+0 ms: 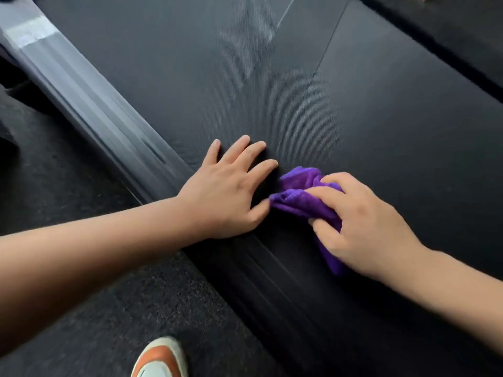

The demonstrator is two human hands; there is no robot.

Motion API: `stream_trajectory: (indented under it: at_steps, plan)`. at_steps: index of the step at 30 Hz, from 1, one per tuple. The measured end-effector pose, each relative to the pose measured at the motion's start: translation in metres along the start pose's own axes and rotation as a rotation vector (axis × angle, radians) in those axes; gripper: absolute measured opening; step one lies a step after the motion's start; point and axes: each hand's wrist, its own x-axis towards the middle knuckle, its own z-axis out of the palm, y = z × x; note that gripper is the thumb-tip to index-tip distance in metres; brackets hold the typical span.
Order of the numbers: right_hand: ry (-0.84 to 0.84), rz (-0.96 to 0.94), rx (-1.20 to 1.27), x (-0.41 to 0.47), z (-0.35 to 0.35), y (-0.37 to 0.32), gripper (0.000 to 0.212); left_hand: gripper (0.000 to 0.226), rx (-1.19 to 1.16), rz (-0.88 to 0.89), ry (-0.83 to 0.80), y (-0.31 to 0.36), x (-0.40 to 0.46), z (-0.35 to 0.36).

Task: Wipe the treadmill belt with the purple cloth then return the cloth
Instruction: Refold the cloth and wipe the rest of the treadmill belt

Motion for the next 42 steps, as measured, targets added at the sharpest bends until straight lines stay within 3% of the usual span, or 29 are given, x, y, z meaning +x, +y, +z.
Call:
stream_trajectory:
  at_steps: [5, 10, 18, 21, 27, 31, 34, 38, 42]
  plan:
    - [0.134, 0.138, 0.050, 0.021, 0.014, -0.020, 0.034, 0.070, 0.002, -0.028, 0.013, 0.003, -0.001, 0.000]
    - [0.061, 0.084, 0.075, -0.018, 0.012, -0.020, 0.035, 0.066, 0.006, -0.171, 0.038, 0.006, -0.007, 0.000]
    - [0.191, 0.378, 0.093, 0.040, 0.010, -0.028, 0.040, 0.063, -0.071, -0.255, -0.020, 0.006, -0.001, -0.005]
    - [0.191, 0.295, 0.060, 0.054, 0.017, -0.049, 0.041, 0.064, -0.066, -0.260, -0.049, 0.008, 0.000, -0.007]
    - [0.021, 0.102, 0.030, 0.008, 0.009, -0.040, 0.041, 0.070, -0.080, -0.262, -0.119, 0.007, 0.001, -0.011]
    - [0.079, 0.316, 0.041, 0.029, 0.002, -0.032, 0.040, 0.068, -0.086, -0.243, -0.097, -0.002, 0.002, -0.016]
    - [0.152, 0.374, 0.076, 0.075, 0.004, -0.042, 0.041, 0.067, -0.060, -0.252, -0.043, -0.029, 0.009, -0.025]
    - [0.140, 0.275, 0.060, 0.122, 0.011, -0.076, 0.039, 0.065, 0.003, -0.355, -0.047, -0.075, 0.015, -0.035]
    - [-0.006, -0.031, 0.001, 0.104, 0.018, -0.094, 0.041, 0.065, -0.010, -0.451, -0.071, -0.105, 0.012, -0.034]
